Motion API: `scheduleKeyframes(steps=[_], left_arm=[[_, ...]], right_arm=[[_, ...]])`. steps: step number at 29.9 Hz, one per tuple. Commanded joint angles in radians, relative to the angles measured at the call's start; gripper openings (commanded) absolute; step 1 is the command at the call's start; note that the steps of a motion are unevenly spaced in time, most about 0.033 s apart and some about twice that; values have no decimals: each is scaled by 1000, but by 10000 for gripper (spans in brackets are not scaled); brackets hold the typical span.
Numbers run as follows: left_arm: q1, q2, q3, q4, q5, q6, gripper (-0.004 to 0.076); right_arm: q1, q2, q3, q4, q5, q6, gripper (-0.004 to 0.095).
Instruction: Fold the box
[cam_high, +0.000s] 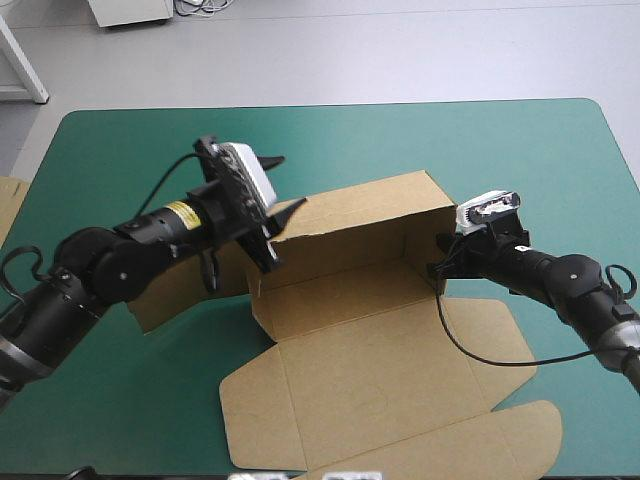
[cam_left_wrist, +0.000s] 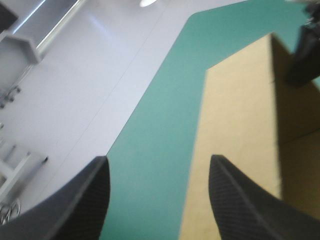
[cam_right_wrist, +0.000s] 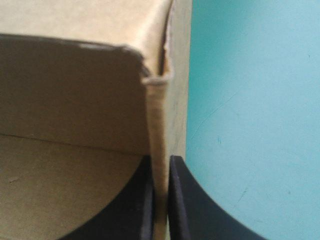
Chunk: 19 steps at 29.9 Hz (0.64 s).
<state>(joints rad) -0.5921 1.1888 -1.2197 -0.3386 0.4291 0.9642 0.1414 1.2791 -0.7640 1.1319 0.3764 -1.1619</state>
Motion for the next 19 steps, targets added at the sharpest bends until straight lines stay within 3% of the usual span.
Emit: scheduleKeyframes(steps=[1,7,13,16,19], left_arm=[[164,-39,-43,-101,-26,-7,399],[492,-75,-43,-242,54,-14,399],[853,-86,-20,-423,200,-10,398],[956,-92,61,-523,191,25,398],[970,-115,183,-557,112,74,398]], right_arm=[[1,-22,-29,25,-21,11,-20],[1,-22,-29,27,-39,30,-20],[1,-22,-29,27,-68,44,-21],[1,-22,-29,27,-101,48,-21],[1,-22,-29,27,-135,48,-20]])
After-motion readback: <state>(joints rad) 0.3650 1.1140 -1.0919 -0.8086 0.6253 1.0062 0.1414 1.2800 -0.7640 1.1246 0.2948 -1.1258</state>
